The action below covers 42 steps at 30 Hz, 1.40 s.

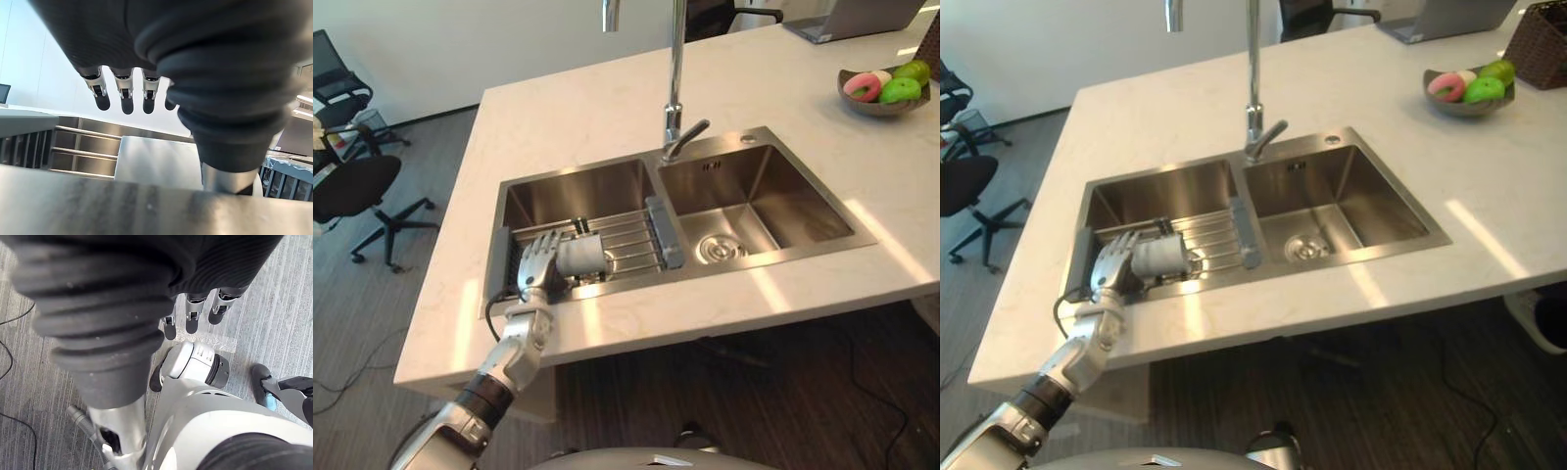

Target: Walk over to the sink, pick up the cup, carry it to the dishwasher, place the cup inside the dishwasher, then close the dishwasher door

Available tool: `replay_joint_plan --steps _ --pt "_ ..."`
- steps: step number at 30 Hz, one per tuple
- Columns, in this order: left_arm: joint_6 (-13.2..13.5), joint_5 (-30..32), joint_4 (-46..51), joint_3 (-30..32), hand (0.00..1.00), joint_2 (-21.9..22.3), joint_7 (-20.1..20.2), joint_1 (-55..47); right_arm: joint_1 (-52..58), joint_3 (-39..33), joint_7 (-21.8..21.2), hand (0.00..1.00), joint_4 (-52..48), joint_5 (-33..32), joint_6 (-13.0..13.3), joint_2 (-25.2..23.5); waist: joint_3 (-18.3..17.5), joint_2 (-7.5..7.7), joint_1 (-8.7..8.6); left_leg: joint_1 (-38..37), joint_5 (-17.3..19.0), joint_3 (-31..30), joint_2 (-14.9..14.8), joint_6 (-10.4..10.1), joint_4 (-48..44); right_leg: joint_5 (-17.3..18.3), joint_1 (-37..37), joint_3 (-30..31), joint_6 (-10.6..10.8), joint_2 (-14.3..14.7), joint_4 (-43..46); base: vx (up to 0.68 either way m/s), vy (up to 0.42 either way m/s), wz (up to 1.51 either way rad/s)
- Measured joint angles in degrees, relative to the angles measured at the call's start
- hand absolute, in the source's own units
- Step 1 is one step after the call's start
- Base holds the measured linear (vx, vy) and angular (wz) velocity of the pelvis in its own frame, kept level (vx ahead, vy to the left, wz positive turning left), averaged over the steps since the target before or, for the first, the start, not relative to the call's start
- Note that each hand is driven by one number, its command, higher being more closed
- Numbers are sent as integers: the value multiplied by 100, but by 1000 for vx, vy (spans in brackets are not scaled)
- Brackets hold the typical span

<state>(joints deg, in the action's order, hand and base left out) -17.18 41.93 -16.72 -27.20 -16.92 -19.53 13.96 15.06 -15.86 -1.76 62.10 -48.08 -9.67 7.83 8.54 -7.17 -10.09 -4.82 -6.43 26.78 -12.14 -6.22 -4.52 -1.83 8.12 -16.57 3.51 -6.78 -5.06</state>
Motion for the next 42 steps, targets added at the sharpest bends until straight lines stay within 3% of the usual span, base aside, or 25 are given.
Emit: replay_joint_plan --steps 4,8,13,15,23,32,37,39,42 --pt "-276 2 -10 -13 0 -1 291 65 -4 17 118 0 1 0 2 74 33 -94 -85 6 -4 -1 -18 0 -72 0 24 -6 0 -7 0 0 0 0" --pt "-419 362 -31 -56 0 -3 588 118 0 143 168 0 11 -1 -1 119 42 -84 -108 21 -5 -1 -40 -2 -153 0 27 -11 0 -15 0 33 -10 -5" --pt "-420 1354 -83 -224 0 -33 1130 221 0 143 179 0 22 1 -1 121 49 -87 -146 67 -6 -1 -62 -3 -267 0 28 -21 0 -30 0 34 -3 -1" --pt "-419 1757 -88 -328 0 -65 1540 285 -3 141 179 0 20 2 1 121 52 -95 -213 69 -6 0 -80 -3 -301 -1 37 -28 2 -27 0 58 -3 -2" --pt "-427 2247 -52 -711 0 -109 2015 601 -57 162 177 0 32 2 104 141 158 -126 -349 64 -5 7 -190 -3 -468 -32 91 3 44 37 1 52 -7 -5" --pt "-408 2269 -54 -741 0 -111 2482 774 -56 161 180 0 35 4 102 127 193 -146 -407 65 -5 13 -210 -2 -532 2 94 25 -10 31 1 34 11 -3" --pt "-393 2238 -57 -744 0 -112 2510 850 -56 128 183 0 33 6 111 134 265 -198 -414 67 -4 11 -209 -2 -531 2 94 19 -10 30 1 34 11 1" --pt "-284 2209 -66 -763 0 -124 2497 858 -56 124 181 0 33 6 118 135 268 -203 -424 68 -3 10 -209 -2 -531 2 94 17 -10 30 1 41 10 1" --pt "94 1824 -66 -797 0 -183 2373 934 -57 126 174 0 15 5 123 134 270 -204 -428 75 6 7 -208 -2 -527 2 93 6 -10 30 0 41 10 2"
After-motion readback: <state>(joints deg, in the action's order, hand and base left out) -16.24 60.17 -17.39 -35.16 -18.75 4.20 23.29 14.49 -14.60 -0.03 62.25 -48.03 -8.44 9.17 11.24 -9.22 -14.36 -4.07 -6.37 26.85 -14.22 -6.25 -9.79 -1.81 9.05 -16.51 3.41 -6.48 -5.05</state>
